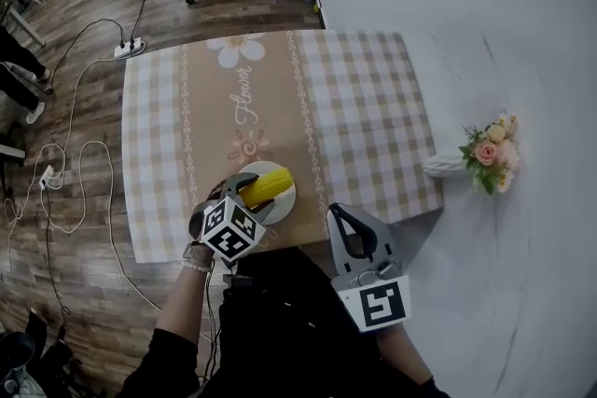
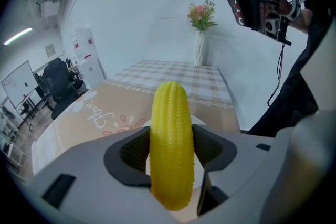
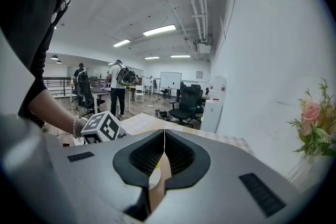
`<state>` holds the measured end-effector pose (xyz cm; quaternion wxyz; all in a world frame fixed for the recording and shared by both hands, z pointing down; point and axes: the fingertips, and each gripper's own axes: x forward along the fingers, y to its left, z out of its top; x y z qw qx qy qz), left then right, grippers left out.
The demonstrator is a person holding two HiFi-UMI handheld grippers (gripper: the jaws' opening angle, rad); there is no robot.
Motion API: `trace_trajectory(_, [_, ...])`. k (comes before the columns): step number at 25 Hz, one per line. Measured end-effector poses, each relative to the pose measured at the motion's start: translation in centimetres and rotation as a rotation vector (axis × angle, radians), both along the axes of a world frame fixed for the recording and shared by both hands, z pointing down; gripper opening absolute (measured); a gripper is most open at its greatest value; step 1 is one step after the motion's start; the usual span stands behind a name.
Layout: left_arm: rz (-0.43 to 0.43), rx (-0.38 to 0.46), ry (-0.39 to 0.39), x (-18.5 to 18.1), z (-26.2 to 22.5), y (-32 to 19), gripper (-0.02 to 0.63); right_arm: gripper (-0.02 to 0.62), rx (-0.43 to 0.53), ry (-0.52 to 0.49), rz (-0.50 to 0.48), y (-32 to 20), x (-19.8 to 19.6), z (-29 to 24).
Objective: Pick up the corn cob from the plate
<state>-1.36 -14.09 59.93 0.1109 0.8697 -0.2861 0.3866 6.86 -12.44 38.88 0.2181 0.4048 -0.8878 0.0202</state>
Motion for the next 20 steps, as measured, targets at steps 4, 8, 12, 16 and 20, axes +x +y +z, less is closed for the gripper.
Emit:
trace_trajectory(4, [-0.035, 0.025, 0.018, -0.2, -1.6, 0.0, 0.253, 0.041, 0.006, -0.004, -0.019, -0.1, -0.4, -0.1])
trace_trajectory(8, [-0.074, 0.057, 0.008, -0.9, -3.2, -0.1, 0.253, 0.041, 0.017, -0.014, -0.039, -0.2, -0.9, -0.5])
trace_trajectory(12, [-0.114, 0.092, -0.003, -2.0, -4.9, -0.2, 0.253, 0.041, 0.029, -0.019, -0.062, -0.4, -1.7, -0.7])
trace_trajectory(16, [-0.138, 0.121, -0.012, -2.6, -6.7, 0.0, 0.253, 0.041, 0.043, -0.024, -0.079, -0.6, -2.1, -1.1])
trace_trajectory(20, [-0.159, 0.153, -0.013, -3.3, -8.6, 0.3, 0.253, 0.041, 0.055, -0.029, -0.099, -0.7, -2.6, -1.4])
